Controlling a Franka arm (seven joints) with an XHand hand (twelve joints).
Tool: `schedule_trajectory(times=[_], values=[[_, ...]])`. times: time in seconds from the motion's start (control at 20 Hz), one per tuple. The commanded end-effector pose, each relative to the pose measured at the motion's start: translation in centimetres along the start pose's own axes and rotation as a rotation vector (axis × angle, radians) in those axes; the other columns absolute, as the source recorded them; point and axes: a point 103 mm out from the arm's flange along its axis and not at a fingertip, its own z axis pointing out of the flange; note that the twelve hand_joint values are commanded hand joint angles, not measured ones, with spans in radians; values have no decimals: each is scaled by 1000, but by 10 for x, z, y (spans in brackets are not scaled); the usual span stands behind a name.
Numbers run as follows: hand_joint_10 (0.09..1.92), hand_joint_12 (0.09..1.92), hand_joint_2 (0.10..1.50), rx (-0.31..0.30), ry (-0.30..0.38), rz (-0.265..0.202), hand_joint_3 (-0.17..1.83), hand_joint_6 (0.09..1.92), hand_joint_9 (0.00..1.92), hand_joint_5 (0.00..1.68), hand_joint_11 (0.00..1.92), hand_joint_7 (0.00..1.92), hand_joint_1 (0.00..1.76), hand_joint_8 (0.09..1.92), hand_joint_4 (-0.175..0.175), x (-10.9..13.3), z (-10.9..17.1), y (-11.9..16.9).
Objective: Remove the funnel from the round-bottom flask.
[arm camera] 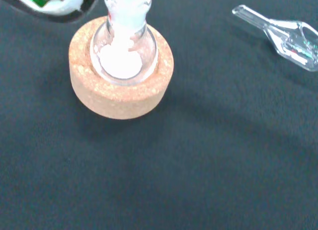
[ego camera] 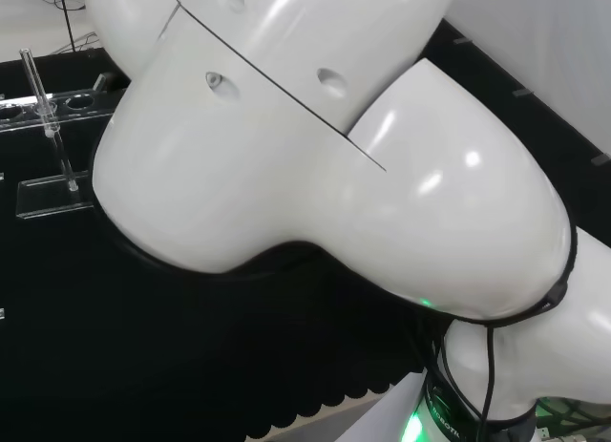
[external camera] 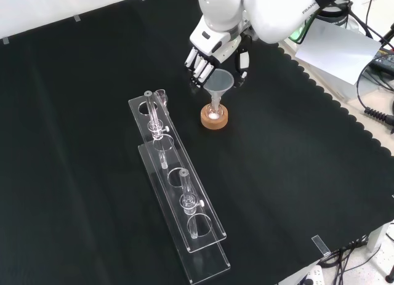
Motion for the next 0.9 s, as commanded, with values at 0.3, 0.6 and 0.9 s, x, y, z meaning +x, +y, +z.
schedule_trajectory(times=[0.3, 0.6, 0.9], values=[[447, 1255, 639, -52, -33, 15, 603, 157, 993, 634, 630, 662, 865, 616, -17, -13, -27, -4], [411, 1249, 636, 1, -58, 32, 613, 239, 1012, 619, 629, 658, 863, 600, -16, -28, -58, -16], [391, 1247, 634, 31, -77, 48, 618, 408, 1017, 550, 624, 639, 853, 609, -16, -33, -82, -32]])
